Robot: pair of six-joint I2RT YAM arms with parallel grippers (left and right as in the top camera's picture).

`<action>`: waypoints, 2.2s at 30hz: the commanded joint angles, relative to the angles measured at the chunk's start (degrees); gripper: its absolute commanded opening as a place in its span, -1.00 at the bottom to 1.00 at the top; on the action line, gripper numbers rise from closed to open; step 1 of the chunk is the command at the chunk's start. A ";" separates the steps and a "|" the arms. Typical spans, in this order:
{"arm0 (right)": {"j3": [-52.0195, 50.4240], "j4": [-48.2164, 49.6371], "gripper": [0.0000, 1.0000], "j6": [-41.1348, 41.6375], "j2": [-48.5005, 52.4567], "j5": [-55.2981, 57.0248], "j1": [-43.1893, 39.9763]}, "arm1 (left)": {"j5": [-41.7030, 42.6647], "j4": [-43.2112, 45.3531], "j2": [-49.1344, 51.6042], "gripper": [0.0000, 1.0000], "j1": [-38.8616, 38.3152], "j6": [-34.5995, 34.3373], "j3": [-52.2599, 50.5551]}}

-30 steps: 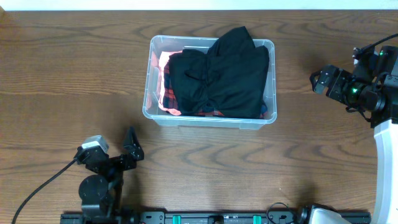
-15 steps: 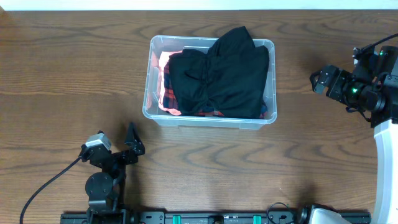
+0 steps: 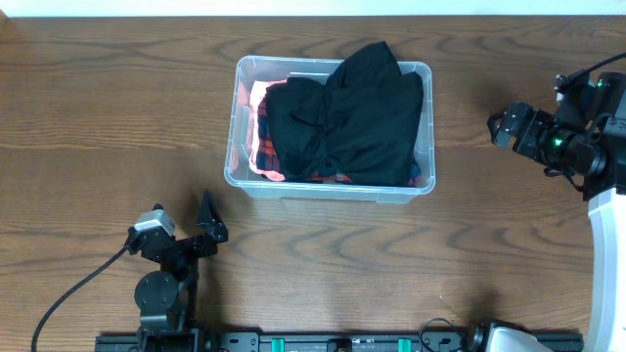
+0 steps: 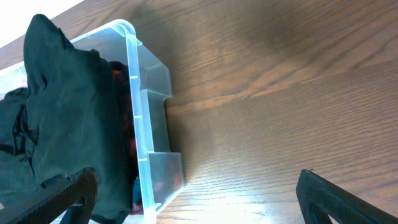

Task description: Pack container

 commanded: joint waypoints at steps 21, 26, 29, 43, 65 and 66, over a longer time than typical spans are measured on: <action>0.04 -2.01 0.99 -1.90 -2.25 2.97 0.48 | 0.39 -0.52 -0.35 0.96 0.28 0.79 -2.01; -0.42 0.70 0.98 -2.23 -8.44 9.07 2.86 | 0.42 -0.52 -0.35 0.96 0.28 0.79 -2.01; -2.82 8.68 0.99 -8.33 -13.11 9.62 5.60 | 0.39 -0.52 -0.35 0.96 0.28 0.79 -2.01; -33.18 29.18 0.99 -25.68 -48.11 9.88 10.93 | 0.39 -0.52 -0.35 0.96 0.28 0.79 -2.01; -60.89 39.76 0.99 -25.62 -72.52 11.10 10.45 | 0.39 -0.52 -0.35 0.96 0.28 0.79 -2.01; -61.72 40.22 0.99 -25.64 -73.09 11.13 10.45 | 0.39 -0.52 -0.35 0.96 0.28 0.79 -2.01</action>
